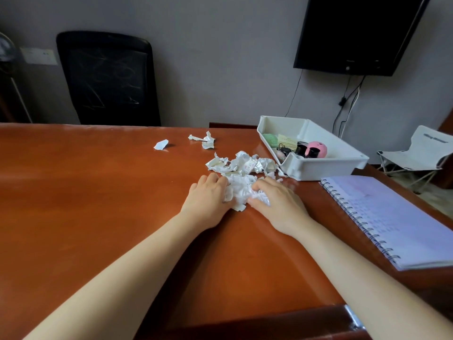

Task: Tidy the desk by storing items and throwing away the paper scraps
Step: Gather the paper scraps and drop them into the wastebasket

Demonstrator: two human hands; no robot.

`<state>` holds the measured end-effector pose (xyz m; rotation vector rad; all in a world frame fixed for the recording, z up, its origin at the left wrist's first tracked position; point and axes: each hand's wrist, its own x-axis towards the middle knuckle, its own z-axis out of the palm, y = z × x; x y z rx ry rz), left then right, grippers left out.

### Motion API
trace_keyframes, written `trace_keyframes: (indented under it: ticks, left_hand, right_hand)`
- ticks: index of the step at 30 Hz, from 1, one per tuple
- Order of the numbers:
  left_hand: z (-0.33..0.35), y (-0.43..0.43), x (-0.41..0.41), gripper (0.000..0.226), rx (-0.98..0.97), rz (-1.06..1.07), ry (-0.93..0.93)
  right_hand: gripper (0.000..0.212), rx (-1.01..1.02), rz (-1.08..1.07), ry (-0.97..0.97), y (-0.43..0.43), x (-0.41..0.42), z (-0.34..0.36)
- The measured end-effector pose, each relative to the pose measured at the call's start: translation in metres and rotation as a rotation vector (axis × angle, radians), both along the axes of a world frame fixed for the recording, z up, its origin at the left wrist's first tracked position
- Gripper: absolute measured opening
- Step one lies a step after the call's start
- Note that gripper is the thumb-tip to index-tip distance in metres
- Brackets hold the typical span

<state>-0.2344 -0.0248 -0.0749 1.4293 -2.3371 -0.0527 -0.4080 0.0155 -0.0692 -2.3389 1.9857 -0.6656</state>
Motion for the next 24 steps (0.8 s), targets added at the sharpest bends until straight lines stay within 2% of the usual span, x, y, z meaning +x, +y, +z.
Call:
trace_keyframes:
  ticks: [2,6,12,16,19,24]
  left_hand:
    - [0.001,0.002,0.001,0.017,-0.001,-0.061,0.047]
    - [0.003,0.005,0.001,0.032,0.005,-0.063,0.075]
    - [0.004,0.007,0.004,0.027,-0.009,-0.004,0.086]
    - [0.011,0.009,0.011,0.035,0.172,-0.04,0.344]
    - [0.013,0.007,0.018,0.042,0.272,-0.11,0.581]
    - [0.019,0.013,0.025,0.042,0.342,-0.071,0.881]
  right_hand:
    - [0.027,-0.017,-0.007,0.007,0.001,0.0,0.001]
    - [0.019,-0.055,-0.016,-0.047,0.004,-0.001,0.001]
    - [0.032,-0.051,-0.009,-0.258,0.0,-0.008,-0.001]
    - [0.047,-0.128,-0.015,-0.464,0.002,-0.005,0.003]
    - [0.046,-0.146,-0.015,-0.581,0.002,-0.005,0.006]
    - [0.044,-0.123,0.0,-0.613,0.0,-0.003,0.012]
